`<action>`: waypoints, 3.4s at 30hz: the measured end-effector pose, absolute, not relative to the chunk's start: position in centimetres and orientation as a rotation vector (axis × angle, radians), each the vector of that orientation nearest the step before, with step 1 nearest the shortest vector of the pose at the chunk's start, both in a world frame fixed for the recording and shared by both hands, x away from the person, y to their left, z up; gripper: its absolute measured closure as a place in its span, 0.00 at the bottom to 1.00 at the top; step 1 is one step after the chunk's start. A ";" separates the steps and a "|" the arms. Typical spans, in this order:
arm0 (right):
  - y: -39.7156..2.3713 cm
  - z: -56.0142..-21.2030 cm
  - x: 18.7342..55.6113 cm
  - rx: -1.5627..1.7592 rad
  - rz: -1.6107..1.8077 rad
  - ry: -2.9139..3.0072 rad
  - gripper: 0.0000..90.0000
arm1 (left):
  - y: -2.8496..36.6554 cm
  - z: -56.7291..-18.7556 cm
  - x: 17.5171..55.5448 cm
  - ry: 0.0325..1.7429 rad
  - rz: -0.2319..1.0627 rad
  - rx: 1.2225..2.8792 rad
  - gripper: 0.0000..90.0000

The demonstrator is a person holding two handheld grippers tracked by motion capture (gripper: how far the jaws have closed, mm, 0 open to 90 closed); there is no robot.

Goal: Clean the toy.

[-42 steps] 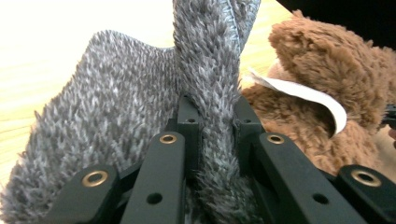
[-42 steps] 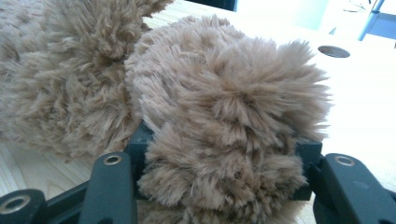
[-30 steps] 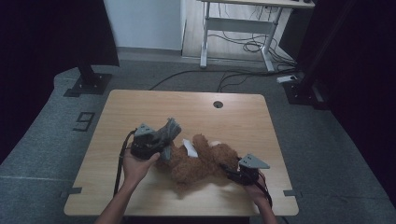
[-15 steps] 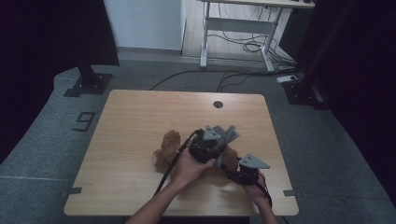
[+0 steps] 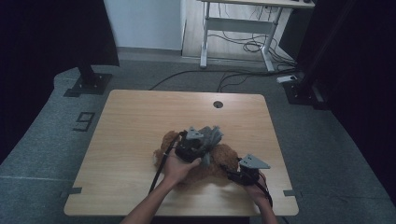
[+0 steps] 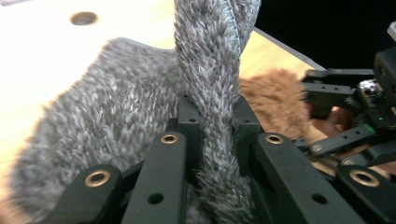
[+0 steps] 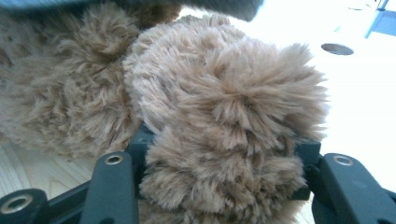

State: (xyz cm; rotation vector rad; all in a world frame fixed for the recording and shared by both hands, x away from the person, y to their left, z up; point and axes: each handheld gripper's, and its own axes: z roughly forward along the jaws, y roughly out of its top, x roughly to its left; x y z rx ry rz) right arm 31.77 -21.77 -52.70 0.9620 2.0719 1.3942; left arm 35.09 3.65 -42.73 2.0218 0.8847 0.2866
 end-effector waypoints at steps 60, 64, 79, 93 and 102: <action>-20.1 -52.3 31.2 0.976 1.382 2.027 0.54 | 13.5 -50.1 35.2 1.124 -0.102 1.870 0.86; -20.6 -52.5 31.3 0.996 1.362 2.034 0.52 | 14.3 -49.4 35.1 1.118 -0.109 1.851 0.86; -19.2 -52.8 32.6 1.118 1.214 1.925 0.54 | 18.3 -43.0 32.5 1.016 0.050 1.733 0.85; -19.5 -53.2 33.1 1.152 1.231 1.900 0.51 | 14.1 -47.8 34.6 1.065 -0.108 1.942 0.84; -20.8 -53.3 32.6 1.137 1.311 2.008 0.49 | 13.8 -50.1 35.4 1.171 -0.054 1.958 0.84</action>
